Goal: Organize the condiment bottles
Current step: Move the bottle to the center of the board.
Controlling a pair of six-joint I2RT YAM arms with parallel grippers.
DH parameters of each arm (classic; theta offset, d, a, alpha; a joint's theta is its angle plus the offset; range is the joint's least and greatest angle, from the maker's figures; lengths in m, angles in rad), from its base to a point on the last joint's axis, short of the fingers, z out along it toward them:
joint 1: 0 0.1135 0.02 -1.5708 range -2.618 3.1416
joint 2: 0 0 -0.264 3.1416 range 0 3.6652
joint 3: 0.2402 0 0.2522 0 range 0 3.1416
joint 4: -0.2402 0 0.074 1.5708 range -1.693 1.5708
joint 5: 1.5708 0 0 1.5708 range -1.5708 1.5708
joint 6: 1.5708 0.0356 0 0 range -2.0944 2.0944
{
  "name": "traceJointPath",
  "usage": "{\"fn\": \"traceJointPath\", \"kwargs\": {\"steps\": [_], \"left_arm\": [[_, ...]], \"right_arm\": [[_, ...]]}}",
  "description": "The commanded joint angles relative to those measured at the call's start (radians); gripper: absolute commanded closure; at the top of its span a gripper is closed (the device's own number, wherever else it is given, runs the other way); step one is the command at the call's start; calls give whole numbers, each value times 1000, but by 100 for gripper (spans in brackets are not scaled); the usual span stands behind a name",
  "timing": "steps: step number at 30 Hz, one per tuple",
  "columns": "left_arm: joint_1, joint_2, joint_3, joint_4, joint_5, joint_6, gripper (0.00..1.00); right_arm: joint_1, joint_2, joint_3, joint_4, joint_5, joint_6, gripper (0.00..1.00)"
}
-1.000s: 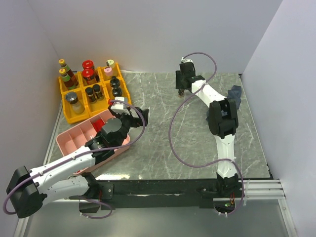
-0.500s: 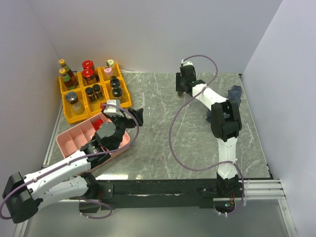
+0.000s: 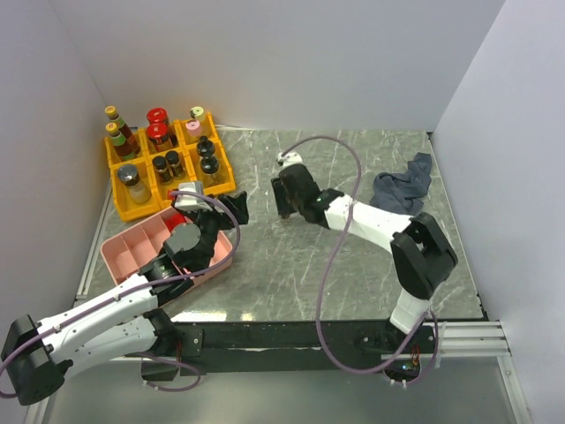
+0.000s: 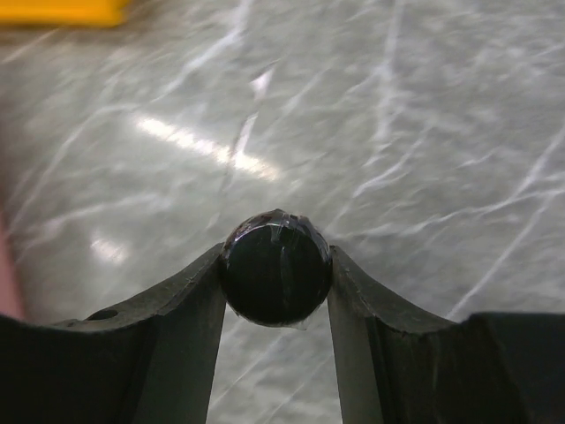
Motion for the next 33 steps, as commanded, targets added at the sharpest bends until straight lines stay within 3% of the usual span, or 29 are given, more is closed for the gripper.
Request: {"fn": "traceJointPath", "kwargs": {"steps": [1,11,26,28,33], "left_arm": [[-6,-20,-11,60,-27,-6,1],[-6,-14,-24,70,-73,-3,1],[-6,43,-6,60,-73,-13,0],[-6,49,0,52,-73,-21,1],[-6,26,-4,44,-51,-38,1]], "right_arm": [[96,-124,-96,90,59,66,63],[246,-118,-164,107,179,106,60],[278,-66,-184,147,235,118,42],[282,-66,-179,142,235,124,38],[286,-112,-185,148,199,134,16]]}}
